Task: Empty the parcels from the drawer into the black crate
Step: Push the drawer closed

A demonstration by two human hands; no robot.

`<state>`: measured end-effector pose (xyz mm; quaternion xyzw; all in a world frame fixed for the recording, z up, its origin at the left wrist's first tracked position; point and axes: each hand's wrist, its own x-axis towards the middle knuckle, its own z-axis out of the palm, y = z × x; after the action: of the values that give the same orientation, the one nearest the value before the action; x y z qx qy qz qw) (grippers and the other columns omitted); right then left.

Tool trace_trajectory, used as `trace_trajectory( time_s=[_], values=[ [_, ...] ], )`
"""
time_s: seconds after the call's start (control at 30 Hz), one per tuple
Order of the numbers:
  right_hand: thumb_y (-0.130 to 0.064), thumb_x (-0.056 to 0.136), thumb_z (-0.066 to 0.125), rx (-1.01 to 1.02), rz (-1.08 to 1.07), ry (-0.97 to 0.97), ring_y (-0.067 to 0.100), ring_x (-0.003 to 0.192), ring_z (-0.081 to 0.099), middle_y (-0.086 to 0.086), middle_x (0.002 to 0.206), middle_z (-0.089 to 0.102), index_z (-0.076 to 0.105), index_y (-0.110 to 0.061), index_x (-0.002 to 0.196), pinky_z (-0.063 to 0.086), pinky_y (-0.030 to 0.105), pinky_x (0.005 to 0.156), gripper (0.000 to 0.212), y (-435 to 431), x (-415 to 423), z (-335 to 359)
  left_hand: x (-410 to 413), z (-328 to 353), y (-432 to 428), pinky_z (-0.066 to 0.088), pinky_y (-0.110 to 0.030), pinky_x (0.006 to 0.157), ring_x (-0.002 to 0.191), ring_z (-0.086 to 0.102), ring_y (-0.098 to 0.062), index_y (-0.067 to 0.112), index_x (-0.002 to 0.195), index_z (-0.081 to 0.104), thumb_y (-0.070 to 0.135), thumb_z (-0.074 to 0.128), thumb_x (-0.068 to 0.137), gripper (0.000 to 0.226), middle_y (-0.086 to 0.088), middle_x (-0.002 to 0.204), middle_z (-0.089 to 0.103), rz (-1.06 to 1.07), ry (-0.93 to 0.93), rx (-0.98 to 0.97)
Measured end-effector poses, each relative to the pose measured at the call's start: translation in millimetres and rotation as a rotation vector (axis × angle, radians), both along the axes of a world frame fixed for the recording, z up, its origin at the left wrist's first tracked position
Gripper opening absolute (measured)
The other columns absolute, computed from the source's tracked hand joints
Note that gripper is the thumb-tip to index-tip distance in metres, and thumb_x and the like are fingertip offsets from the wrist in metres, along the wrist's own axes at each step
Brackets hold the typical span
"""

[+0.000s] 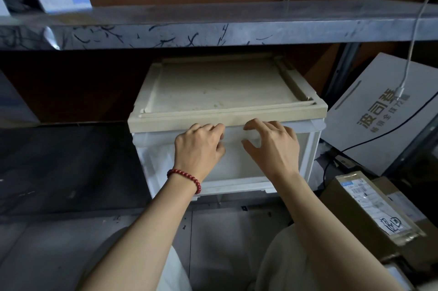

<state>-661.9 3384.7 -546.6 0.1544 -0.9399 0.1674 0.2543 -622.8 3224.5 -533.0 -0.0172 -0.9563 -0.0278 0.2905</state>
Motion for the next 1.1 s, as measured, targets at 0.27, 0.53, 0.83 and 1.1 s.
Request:
trace_trajectory(
  time_s=[0.27, 0.53, 0.83, 1.1],
  values=[
    [-0.051, 0.084, 0.060, 0.099, 0.036, -0.094, 0.017, 0.118, 0.046, -0.009, 0.126, 0.055, 0.056, -0.036, 0.132, 0.031, 0.033, 0.095, 0.050, 14.5, 16.1, -0.4, 19.1, 0.6, -3.8, 0.048, -0.027, 0.064, 0.095, 0.058, -0.016, 0.028, 0.113, 0.060, 0.035, 0.060, 0.079, 0.034, 0.010, 0.100, 0.067, -0.073, -0.075, -0.005],
    [-0.061, 0.082, 0.057, 0.088, 0.098, -0.153, 0.017, 0.115, 0.047, -0.011, 0.124, 0.056, 0.059, -0.035, 0.124, 0.030, 0.035, 0.099, 0.049, 31.1, 28.8, 2.9, 30.7, -3.0, -17.7, 0.039, -0.033, 0.087, 0.108, 0.052, -0.015, 0.025, 0.118, 0.062, 0.061, 0.051, 0.076, 0.057, 0.007, 0.117, 0.061, 0.043, -0.175, -0.036],
    [-0.064, 0.074, 0.065, 0.152, 0.205, -0.221, 0.014, 0.106, 0.048, -0.014, 0.112, 0.056, 0.061, -0.035, 0.113, 0.031, 0.030, 0.089, 0.049, 47.4, 54.8, 12.2, 63.3, -0.3, -20.0, 0.035, -0.025, 0.064, 0.097, 0.051, -0.007, 0.031, 0.106, 0.054, 0.070, 0.047, 0.074, 0.050, 0.016, 0.104, 0.055, -0.049, -0.247, -0.091],
    [-0.069, 0.063, 0.067, 0.265, 0.301, -0.304, 0.005, 0.088, 0.051, -0.020, 0.091, 0.050, 0.060, -0.038, 0.099, 0.035, 0.026, 0.078, 0.049, 63.5, 89.1, 10.8, 99.5, -2.0, -15.7, 0.032, -0.023, 0.059, 0.072, 0.053, -0.007, 0.033, 0.084, 0.049, 0.077, 0.048, 0.063, 0.049, 0.016, 0.081, 0.055, -0.204, -0.315, -0.203]
  ],
)
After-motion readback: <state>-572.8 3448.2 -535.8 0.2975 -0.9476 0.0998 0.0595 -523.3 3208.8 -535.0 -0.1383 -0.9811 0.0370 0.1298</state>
